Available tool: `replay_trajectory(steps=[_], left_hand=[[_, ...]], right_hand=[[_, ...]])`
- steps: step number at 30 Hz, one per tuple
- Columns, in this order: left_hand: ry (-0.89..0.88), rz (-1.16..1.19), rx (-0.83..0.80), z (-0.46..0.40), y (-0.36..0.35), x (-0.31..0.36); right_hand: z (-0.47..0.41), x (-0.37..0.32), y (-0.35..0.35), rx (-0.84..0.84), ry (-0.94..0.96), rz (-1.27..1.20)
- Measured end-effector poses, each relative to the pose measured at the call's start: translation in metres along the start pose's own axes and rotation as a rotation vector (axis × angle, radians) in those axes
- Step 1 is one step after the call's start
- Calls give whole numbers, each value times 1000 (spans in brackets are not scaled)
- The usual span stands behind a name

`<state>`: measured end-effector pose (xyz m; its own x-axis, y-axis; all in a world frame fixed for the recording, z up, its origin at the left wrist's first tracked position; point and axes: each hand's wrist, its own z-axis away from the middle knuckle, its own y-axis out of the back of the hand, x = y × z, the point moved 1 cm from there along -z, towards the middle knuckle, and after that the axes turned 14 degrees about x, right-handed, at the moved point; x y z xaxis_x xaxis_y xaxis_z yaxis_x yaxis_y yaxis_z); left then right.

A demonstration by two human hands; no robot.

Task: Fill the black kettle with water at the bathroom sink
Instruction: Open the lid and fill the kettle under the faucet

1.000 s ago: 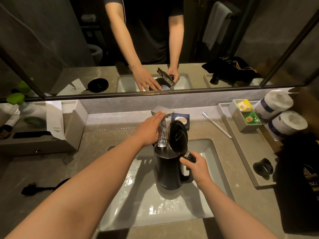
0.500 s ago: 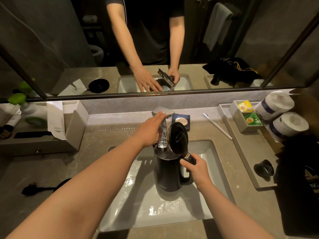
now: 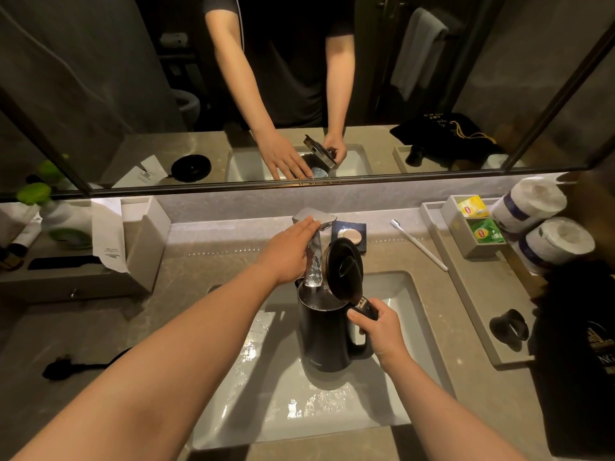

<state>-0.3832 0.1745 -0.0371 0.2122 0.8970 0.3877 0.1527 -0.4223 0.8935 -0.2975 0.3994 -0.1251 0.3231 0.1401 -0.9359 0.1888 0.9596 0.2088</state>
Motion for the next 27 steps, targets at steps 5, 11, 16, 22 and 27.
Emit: replay_trajectory(steps=[5,11,16,22,27], left_hand=[[12,0,-6,-2,3,1],[47,46,-14,-2,6,5],[59,75,-35,-3,7,3],[25,44,-67,-4,7,0],[-73,-24,-152,-1,2,4]], right_hand=[[0,1,0,1,7,4],[-2,3,0,-4,10,4],[-1,2,1,-17,23,-15],[0,2,-1,-26,33,-22],[0,1,-1,-32,36,-22]])
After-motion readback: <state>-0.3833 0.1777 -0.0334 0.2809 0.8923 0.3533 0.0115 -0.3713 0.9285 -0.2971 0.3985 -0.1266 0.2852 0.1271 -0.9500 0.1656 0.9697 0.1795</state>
